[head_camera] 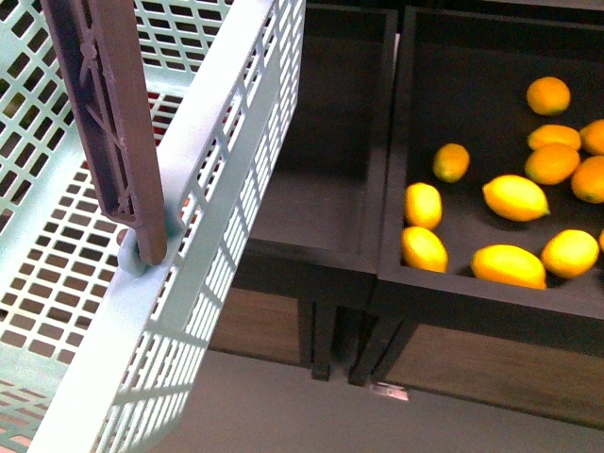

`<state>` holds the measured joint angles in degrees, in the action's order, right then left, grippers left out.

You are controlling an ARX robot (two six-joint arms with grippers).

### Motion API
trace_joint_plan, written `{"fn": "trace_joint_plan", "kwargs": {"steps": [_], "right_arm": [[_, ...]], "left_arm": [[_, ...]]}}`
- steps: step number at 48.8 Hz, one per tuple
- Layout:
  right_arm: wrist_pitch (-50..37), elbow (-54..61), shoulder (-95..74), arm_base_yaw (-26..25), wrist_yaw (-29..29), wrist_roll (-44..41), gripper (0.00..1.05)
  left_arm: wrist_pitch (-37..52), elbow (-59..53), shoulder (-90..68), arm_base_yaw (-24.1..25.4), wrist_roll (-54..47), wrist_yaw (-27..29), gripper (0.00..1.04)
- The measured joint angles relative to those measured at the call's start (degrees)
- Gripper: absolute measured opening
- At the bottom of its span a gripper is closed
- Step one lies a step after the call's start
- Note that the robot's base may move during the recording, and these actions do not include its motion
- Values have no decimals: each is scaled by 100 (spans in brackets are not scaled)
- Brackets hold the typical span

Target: Pick lemon and mango into basket

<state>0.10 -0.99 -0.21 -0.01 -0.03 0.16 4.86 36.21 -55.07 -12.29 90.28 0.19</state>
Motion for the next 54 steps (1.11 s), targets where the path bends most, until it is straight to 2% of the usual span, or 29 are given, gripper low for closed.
{"fn": "trace_joint_plan", "kwargs": {"steps": [19, 26, 32, 34, 37, 38, 43, 54], "right_arm": [[0, 0, 0, 2, 35, 0, 96], [-2, 2, 0, -4, 44, 0, 96], [-2, 2, 0, -7, 26, -2, 96], [-2, 2, 0, -7, 24, 0, 96], [-2, 2, 0, -7, 15, 0, 96], [-2, 2, 0, -4, 24, 0, 96], [-2, 2, 0, -4, 2, 0, 96], [-2, 2, 0, -4, 4, 0, 96]], "left_arm": [[0, 0, -4, 4, -11, 0, 5], [0, 0, -4, 44, -90, 162, 5], [0, 0, -7, 28, -46, -11, 5], [-289, 101, -63, -37, -149, 157, 5], [-1609, 857, -581, -254, -896, 667, 5], [-1759, 1038, -758, -297, -1088, 745, 5], [-1718, 1788, -1729, -481, -2103, 903, 5], [-1445, 3344, -3412, -1180, -2608, 625, 5]]}}
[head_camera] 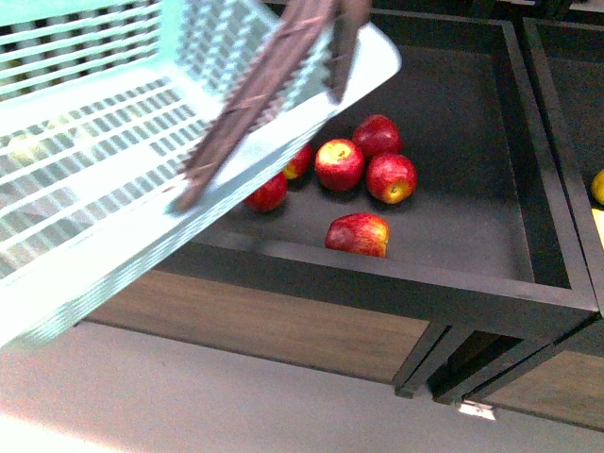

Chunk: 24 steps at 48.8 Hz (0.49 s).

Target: Pick lemon and mango into basket

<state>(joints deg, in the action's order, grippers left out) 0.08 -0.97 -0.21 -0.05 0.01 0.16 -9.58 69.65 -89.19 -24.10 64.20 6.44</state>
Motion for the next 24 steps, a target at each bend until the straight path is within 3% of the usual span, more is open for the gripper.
{"fn": "trace_joint_plan", "kwargs": {"steps": [14, 24], "right_arm": [[0, 0, 0, 0, 0, 0, 96], [0, 0, 0, 0, 0, 0, 96]], "left_arm": [[138, 1768, -1543, -1027, -127, -782, 5], [120, 2286, -1880, -1683, 37, -776, 5]]}}
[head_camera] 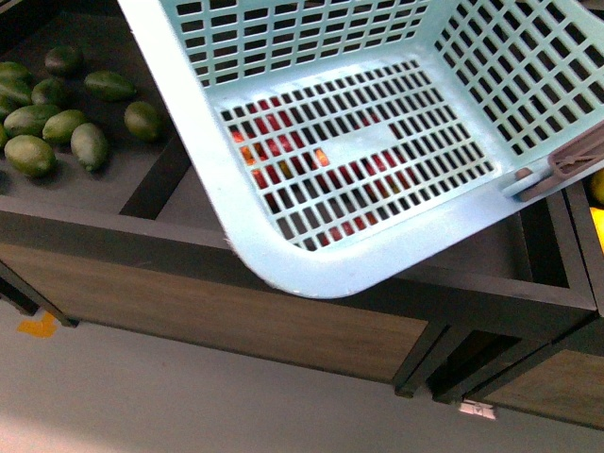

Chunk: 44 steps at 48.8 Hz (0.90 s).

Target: Pick lemon and mango into basket

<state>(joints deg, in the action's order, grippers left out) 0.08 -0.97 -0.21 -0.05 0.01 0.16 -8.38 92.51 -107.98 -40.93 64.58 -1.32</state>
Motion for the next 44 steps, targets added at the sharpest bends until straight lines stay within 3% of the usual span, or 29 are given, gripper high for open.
{"fn": "trace_joint_plan", "kwargs": {"steps": [16, 38, 39, 41, 44], "right_arm": [[0, 0, 0, 0, 0, 0, 96], [0, 0, 0, 0, 0, 0, 96], [116, -33, -79, 61, -243, 101, 96], [938, -376, -575, 273, -1392, 774, 96], [1353, -627, -1224, -4, -2201, 1419, 96]], "left_arm": [[-157, 103, -2, -236, 74, -107, 5], [-177, 103, -2, -205, 85, -48, 5], [-177, 103, -2, -210, 87, -61, 5], [-177, 103, -4, -214, 85, -59, 5], [-181, 109, -2, -214, 92, -59, 5]]}}
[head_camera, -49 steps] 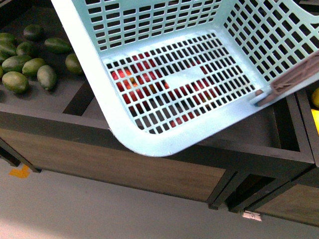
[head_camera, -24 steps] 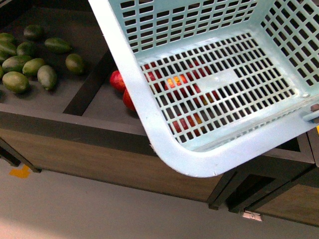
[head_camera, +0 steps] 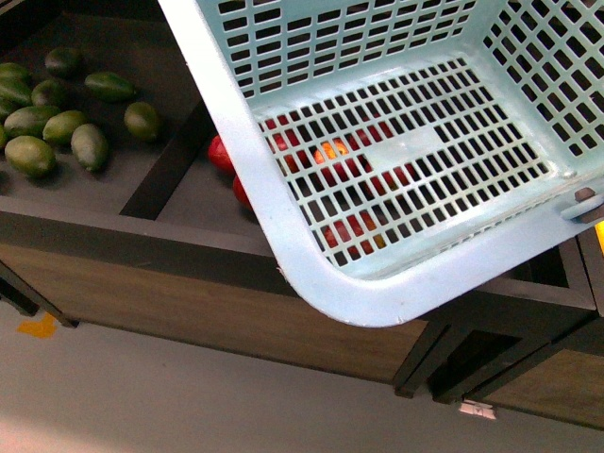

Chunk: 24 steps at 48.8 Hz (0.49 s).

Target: Pick lemon and mango into basket

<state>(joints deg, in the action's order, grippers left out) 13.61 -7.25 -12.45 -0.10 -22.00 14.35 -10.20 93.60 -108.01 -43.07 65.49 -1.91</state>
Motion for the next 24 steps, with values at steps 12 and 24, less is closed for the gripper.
{"fn": "trace_joint_plan", "kwargs": {"steps": [12, 24], "right_arm": [[-1639, -509, -2179, -2918, 1478, 695, 96], [-4640, -1530, -6406, -3689, 1705, -531, 96]], "left_arm": [[0, 2, -11, 0, -9, 22, 5], [0, 2, -11, 0, -9, 28, 5]]}}
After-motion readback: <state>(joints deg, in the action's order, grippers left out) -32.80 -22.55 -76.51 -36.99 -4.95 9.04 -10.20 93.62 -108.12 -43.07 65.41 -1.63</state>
